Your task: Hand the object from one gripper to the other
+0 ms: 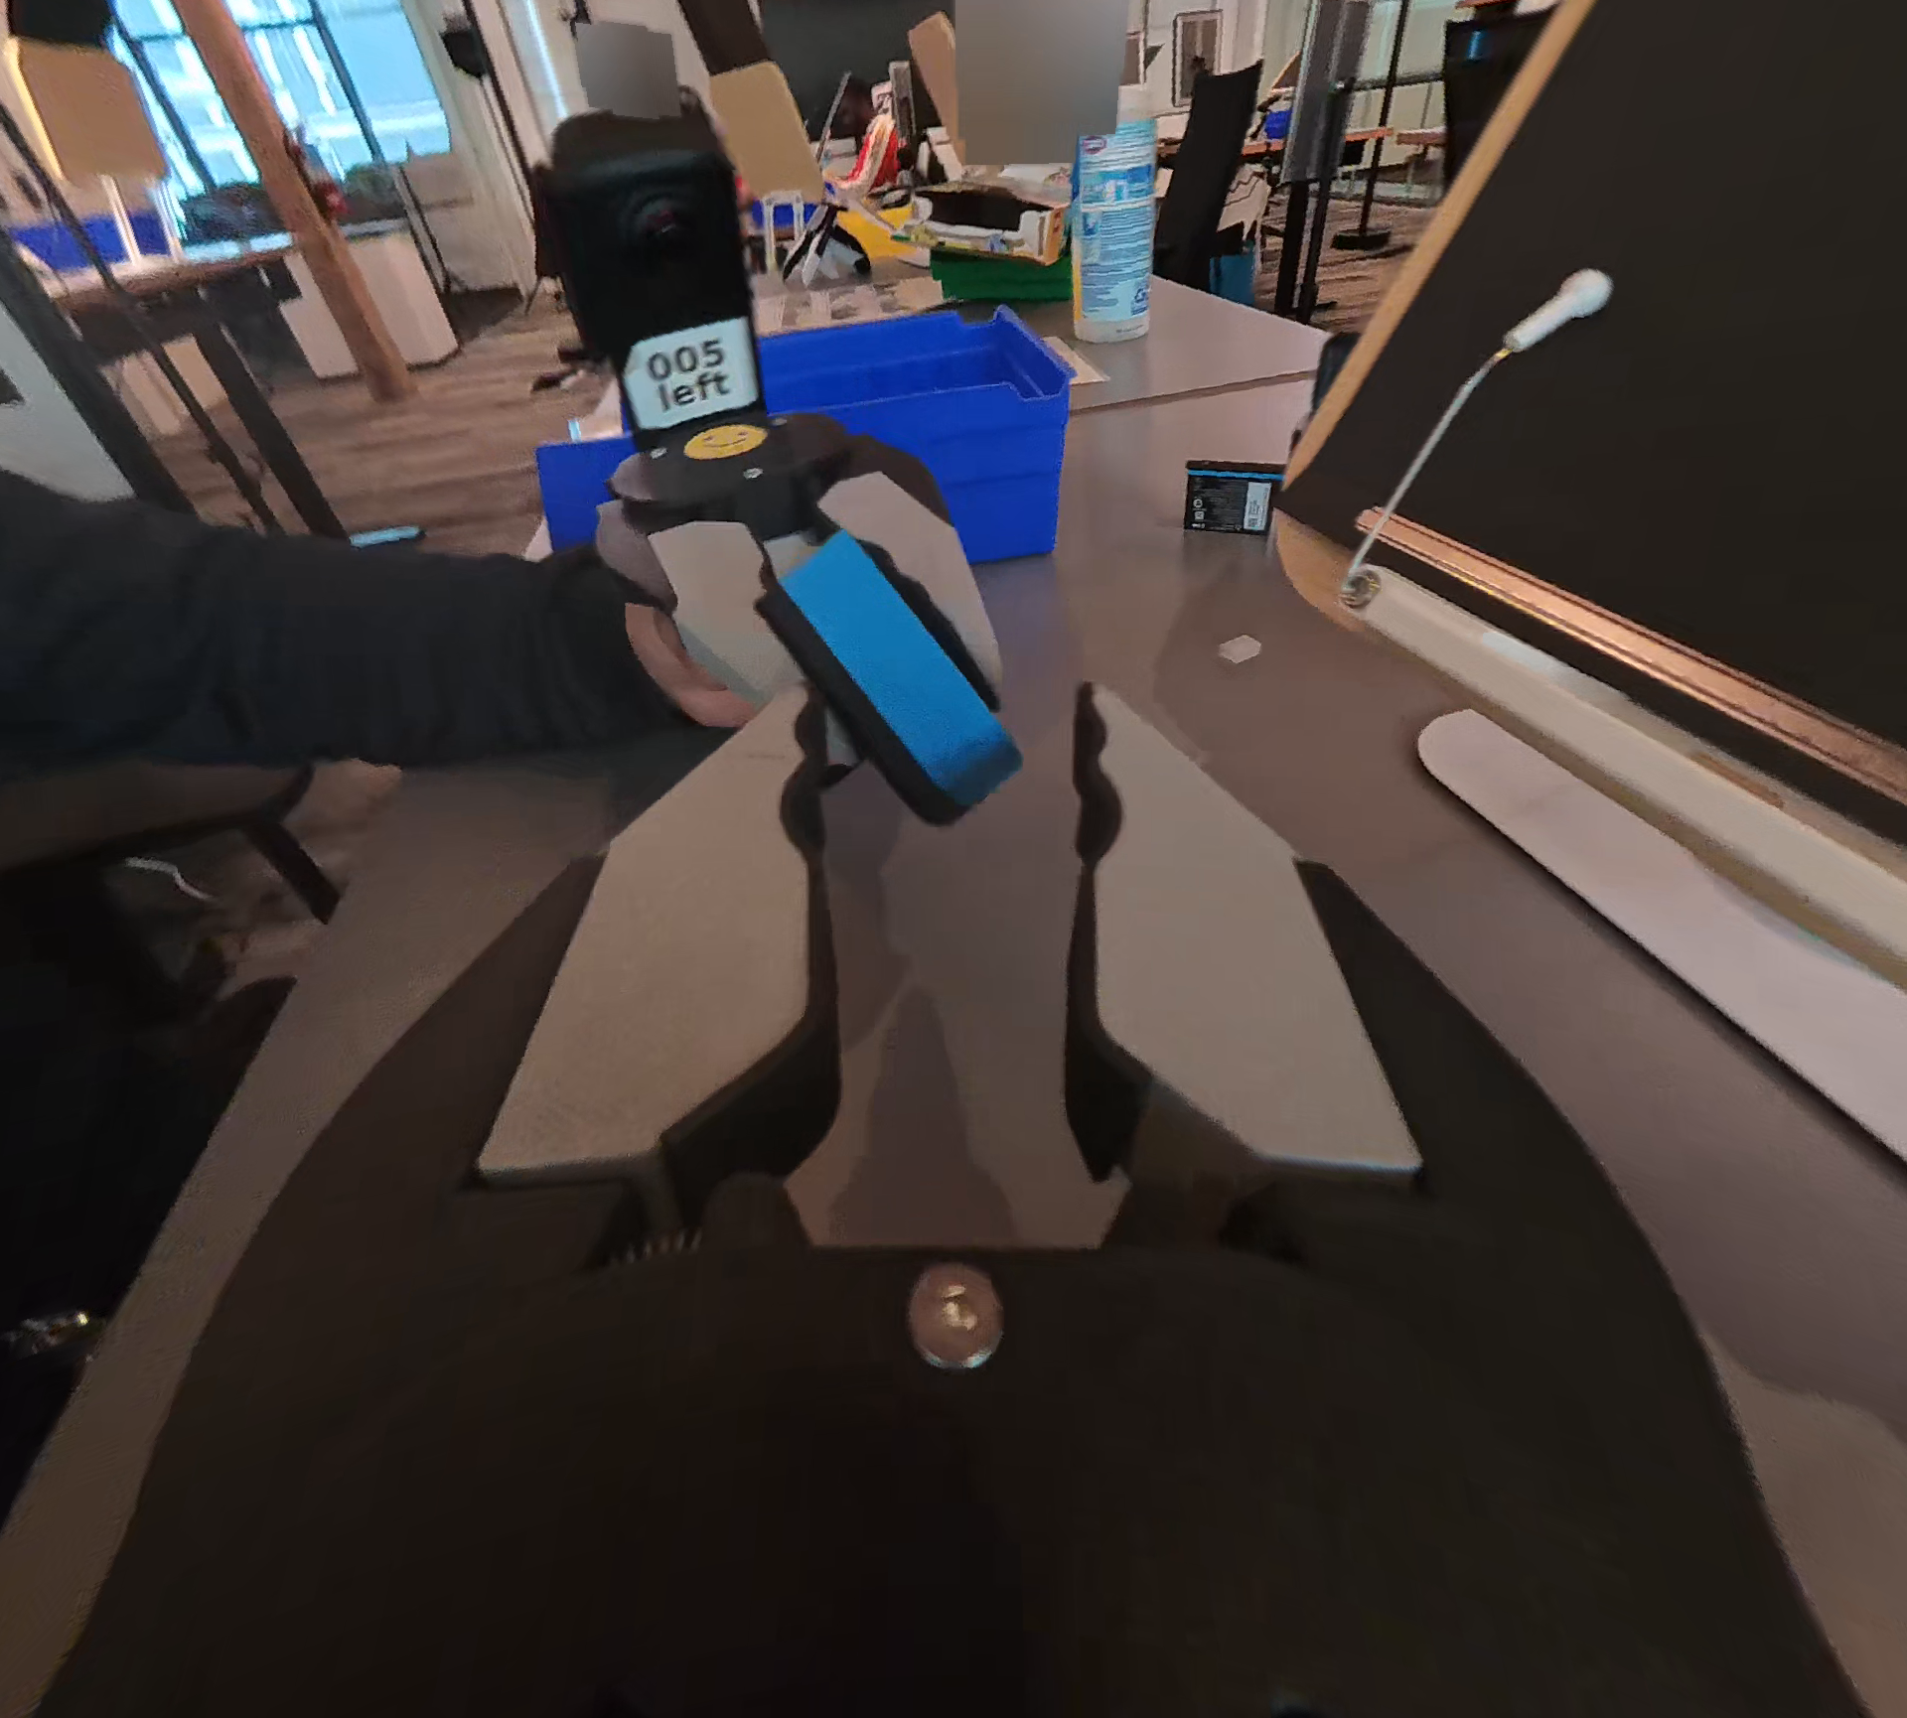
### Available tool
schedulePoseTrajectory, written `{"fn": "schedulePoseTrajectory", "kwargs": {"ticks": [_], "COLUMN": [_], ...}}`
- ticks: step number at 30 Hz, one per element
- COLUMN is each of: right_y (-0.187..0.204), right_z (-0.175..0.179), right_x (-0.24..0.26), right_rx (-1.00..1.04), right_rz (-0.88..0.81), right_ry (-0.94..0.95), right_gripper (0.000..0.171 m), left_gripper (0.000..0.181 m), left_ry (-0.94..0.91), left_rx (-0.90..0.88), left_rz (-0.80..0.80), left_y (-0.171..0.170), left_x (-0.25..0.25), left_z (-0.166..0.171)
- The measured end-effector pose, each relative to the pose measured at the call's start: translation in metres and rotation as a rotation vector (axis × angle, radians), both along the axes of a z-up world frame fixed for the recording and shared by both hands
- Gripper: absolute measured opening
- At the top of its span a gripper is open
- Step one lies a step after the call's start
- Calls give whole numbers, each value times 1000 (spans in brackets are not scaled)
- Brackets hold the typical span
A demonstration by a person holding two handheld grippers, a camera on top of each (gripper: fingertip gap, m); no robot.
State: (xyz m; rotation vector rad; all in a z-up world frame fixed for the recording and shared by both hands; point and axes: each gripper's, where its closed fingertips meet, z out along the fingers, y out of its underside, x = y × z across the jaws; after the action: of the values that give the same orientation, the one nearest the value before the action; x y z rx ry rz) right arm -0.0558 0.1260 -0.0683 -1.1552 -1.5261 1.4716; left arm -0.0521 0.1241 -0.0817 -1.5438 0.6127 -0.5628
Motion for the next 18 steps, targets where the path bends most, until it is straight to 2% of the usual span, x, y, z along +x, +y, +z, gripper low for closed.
{"fn": "schedulePoseTrajectory", "kwargs": {"ticks": [2, 6, 9, 14, 18], "right_y": [-4, -1, 15, 54, 56], "right_z": [-1, -1, -2, -6, -1], "right_x": [0, -2, -4, -2, -2], "right_rx": [58, 141, 277, 637, 765], "right_rz": [-4, -58, -196, -521, -588], "right_ry": [0, -5, -6, -61, -44], "right_gripper": [29, 25, 24, 23, 23], "left_gripper": [24, 23, 34, 47, 46], "left_ry": [6, -5, 22, -18, -17], "left_rx": [-27, -83, -80, -146, -155], "left_rz": [-5, 9, 87, 167, 204], "left_y": [1, 3, 9, 18, 22], "left_x": [1, -2, -12, -28, -39], "left_z": [-5, -14, -19, -24, -26]}}
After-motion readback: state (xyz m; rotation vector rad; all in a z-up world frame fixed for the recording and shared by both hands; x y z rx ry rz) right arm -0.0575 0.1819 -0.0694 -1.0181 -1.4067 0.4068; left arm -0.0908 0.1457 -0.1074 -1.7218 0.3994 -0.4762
